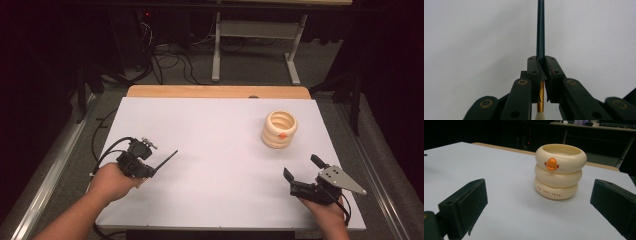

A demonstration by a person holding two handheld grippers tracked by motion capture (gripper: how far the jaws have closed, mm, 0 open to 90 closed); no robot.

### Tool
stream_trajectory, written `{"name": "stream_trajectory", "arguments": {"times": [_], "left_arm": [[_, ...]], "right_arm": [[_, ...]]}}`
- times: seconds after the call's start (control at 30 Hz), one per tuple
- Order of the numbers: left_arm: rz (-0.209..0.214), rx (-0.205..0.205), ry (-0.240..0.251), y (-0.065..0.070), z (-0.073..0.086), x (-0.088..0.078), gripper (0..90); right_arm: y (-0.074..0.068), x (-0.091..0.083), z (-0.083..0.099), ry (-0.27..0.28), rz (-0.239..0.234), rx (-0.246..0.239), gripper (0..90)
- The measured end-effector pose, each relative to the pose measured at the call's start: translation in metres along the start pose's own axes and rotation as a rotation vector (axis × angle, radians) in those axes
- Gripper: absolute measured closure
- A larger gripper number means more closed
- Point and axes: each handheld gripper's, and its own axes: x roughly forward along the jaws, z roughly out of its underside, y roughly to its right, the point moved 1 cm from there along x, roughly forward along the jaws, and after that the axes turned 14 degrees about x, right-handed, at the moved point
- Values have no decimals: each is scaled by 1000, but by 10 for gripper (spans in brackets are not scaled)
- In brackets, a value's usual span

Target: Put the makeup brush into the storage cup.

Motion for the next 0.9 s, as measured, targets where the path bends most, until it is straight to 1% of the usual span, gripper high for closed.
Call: {"name": "stream_trajectory", "arguments": {"times": [0.07, 0.17, 0.2, 0.23, 0.27, 0.3, 0.33, 0.37, 0.4, 0.43, 0.47, 0.5, 0.53, 0.6, 0.63, 0.67, 0.73, 0.77, 0.8, 0.83, 0.9], "left_arm": [[-3, 11, -3, -1, -4, -10, 834], [-9, 33, 2, 0, -10, -19, 834], [-9, 33, 2, 0, -10, -19, 835], [-10, 51, 9, 2, -16, -23, 835], [-10, 51, 9, 2, -16, -23, 835], [-3, 72, 11, 4, -20, -23, 835], [6, 83, 26, 7, -23, -21, 835], [6, 83, 26, 7, -23, -21, 834], [16, 123, 33, 11, -27, -18, 835], [16, 123, 33, 11, -27, -18, 835], [26, 145, 32, 16, -31, -10, 835], [26, 145, 32, 16, -31, -10, 835], [32, 164, 25, 22, -36, -2, 835], [40, 171, 24, 24, -38, 1, 835], [43, 180, 23, 26, -40, 4, 835], [58, 191, 26, 30, -44, 10, 835], [66, 213, 30, 35, -48, 15, 835], [66, 213, 30, 35, -48, 15, 835], [66, 229, 37, 38, -49, 18, 835], [71, 258, 60, 43, -52, 21, 835], [77, 286, 72, 47, -54, 24, 835]], "right_arm": [[0, 0, 0, 0, -1, -1, 25], [0, 0, 0, -2, -1, 1, 25], [0, 0, 0, -2, -1, 1, 25], [0, 0, 0, -2, -1, 0, 25], [0, 0, 0, -2, -1, -1, 25], [0, 0, 0, -3, -1, 0, 25], [0, 0, 0, -2, -1, 1, 25], [0, 0, 0, -2, -1, -1, 25], [0, 0, 0, -2, -1, -2, 25], [0, 0, 0, -2, -1, -2, 25], [0, 0, 0, -3, 0, 1, 25], [0, 0, 0, -3, 0, 1, 25], [0, 0, 1, -3, 0, 2, 25], [0, 0, 0, -3, 0, 3, 25], [0, 0, 0, -3, 0, 7, 25], [0, 0, 0, -1, 1, 5, 25], [1, 0, 0, -1, -1, 3, 25], [1, 0, 0, -2, 0, 5, 25], [1, 0, 0, -1, 0, 4, 25], [1, 0, 0, -1, -1, 5, 26], [1, 0, 0, -2, 0, 5, 25]]}}
